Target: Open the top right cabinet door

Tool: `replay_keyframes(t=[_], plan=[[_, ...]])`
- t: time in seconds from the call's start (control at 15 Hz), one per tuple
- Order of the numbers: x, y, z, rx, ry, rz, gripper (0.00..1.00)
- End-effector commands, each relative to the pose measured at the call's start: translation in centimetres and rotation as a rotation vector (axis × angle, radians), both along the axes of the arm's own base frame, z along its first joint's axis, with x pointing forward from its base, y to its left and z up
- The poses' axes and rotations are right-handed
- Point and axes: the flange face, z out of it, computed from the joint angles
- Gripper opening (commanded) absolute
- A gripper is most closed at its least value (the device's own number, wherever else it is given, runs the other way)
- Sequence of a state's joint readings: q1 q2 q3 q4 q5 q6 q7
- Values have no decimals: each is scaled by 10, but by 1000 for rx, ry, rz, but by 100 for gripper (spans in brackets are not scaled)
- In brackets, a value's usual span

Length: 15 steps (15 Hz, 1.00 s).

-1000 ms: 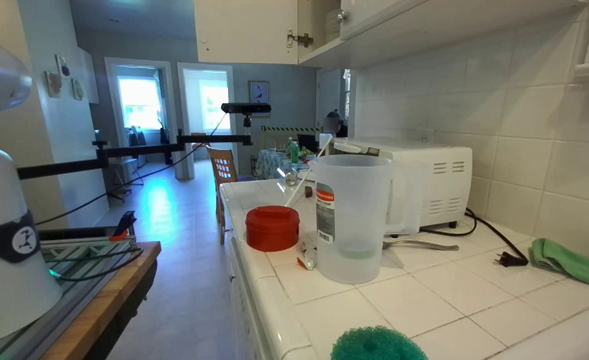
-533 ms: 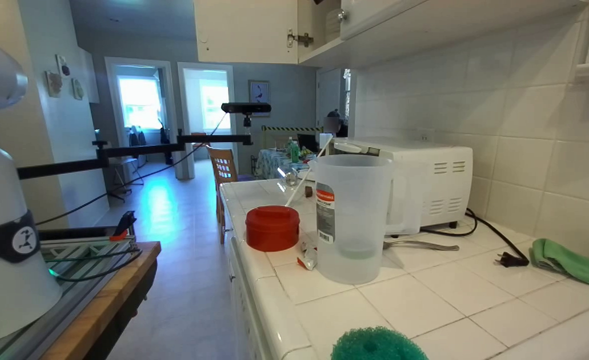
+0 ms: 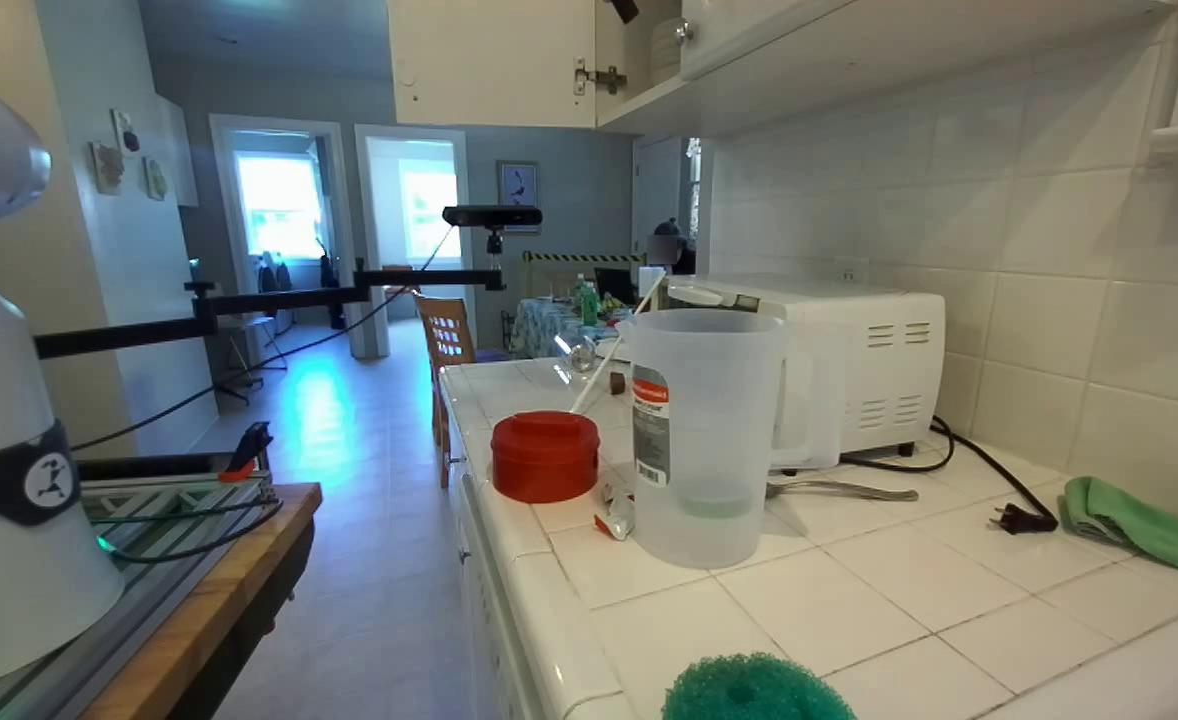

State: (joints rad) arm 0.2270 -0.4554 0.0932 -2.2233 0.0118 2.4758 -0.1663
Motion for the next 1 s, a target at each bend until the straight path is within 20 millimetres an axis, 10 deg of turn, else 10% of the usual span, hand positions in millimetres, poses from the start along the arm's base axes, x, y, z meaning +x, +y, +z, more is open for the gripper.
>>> replay_keyframes(t=[0.0, 0.93], plan=[[5, 17, -3, 50, 48, 13, 100], [15, 58, 16, 82, 41, 82, 100]])
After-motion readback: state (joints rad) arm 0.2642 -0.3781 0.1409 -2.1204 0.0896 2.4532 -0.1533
